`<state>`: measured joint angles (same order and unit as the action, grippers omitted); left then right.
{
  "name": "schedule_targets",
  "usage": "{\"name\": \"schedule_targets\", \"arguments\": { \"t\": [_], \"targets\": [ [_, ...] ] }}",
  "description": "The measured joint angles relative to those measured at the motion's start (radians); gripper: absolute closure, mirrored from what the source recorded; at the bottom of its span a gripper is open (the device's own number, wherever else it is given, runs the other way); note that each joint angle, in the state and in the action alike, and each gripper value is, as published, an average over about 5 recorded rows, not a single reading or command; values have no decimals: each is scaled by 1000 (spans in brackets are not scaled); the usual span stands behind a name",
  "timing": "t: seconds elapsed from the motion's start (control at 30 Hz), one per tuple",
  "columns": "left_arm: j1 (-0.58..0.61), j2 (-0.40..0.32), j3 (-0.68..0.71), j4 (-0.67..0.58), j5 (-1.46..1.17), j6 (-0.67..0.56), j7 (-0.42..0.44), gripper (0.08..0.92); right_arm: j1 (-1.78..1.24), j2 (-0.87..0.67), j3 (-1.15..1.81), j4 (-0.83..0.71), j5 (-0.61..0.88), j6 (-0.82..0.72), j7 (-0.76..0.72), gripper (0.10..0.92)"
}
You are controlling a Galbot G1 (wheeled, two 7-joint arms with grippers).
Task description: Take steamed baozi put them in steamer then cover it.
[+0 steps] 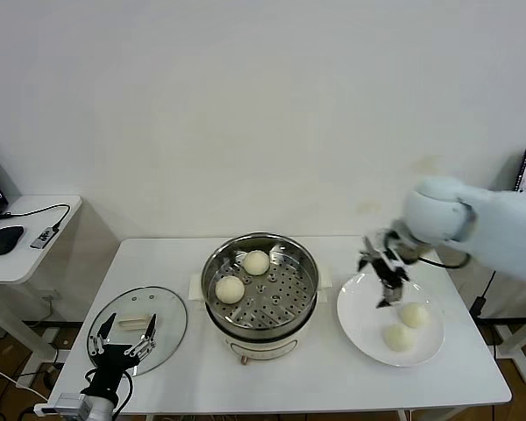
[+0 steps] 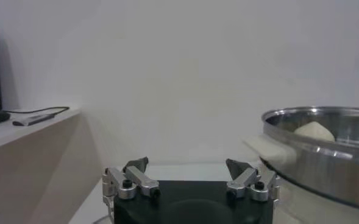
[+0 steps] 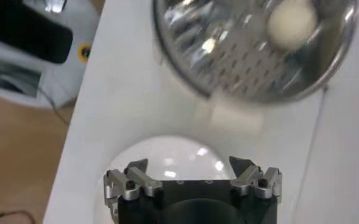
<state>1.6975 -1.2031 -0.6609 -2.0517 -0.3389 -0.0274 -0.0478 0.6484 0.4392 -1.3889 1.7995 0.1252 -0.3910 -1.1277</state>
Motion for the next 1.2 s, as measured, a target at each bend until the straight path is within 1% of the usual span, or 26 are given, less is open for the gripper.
{"name": "schedule_targets", "arguments": {
  "t": [0.17,0.4,0.73,1.07,1.2],
  "targets": [
    [0,-3,-2,-3,2,0,0,177,-142,-86,82,1,-84,32,14,203],
    [7,-8,-13,-12,5,2,0,177,-408,-123,277,-32,-163,56,41,203],
    [19,-18,-31,-19,5,2,0,177,-673,-90,479,-110,-234,74,77,203],
    [21,-17,-40,-18,7,-2,3,177,-801,-29,580,-208,-268,89,112,203],
    [17,-16,-41,-14,7,-2,3,177,-830,-4,602,-244,-273,91,125,216]
  ]
}}
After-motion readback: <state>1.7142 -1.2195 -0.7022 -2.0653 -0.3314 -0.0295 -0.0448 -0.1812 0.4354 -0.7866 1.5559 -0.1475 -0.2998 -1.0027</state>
